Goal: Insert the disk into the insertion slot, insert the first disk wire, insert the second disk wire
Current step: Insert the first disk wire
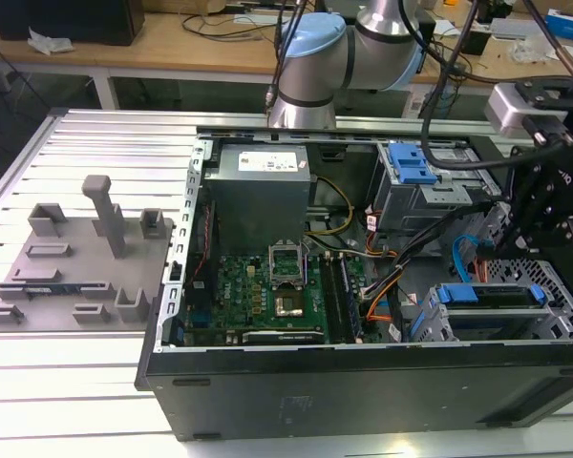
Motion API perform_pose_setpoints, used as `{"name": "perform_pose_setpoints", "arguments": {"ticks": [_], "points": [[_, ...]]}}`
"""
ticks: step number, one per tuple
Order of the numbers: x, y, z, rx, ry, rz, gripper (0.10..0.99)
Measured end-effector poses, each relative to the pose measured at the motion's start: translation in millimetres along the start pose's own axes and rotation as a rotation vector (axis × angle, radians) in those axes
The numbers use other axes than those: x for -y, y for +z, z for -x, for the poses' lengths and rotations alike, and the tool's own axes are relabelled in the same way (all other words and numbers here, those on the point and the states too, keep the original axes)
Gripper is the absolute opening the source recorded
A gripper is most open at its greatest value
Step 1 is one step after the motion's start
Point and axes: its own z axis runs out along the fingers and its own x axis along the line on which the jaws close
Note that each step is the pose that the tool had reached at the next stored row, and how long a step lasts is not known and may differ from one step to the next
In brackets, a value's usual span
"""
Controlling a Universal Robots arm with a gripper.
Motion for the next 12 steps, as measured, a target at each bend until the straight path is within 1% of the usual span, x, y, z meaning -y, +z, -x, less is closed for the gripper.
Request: {"name": "perform_pose_setpoints", "arguments": {"ticks": [4,5,7,9,12], "points": [[0.5,-1.2,-6.4,-0.0001,-0.003,0.000,0.169],[0.5,-2.0,-6.8,-0.0001,-0.003,0.000,0.169],[0.7,-6.6,-7.9,0.0001,-0.003,0.000,0.169],[0.8,-7.8,-14.8,-0.0002,-0.003,0.000,0.169],[0.3,-8.0,-21.7,0.0002,-0.003,0.000,0.169]]}}
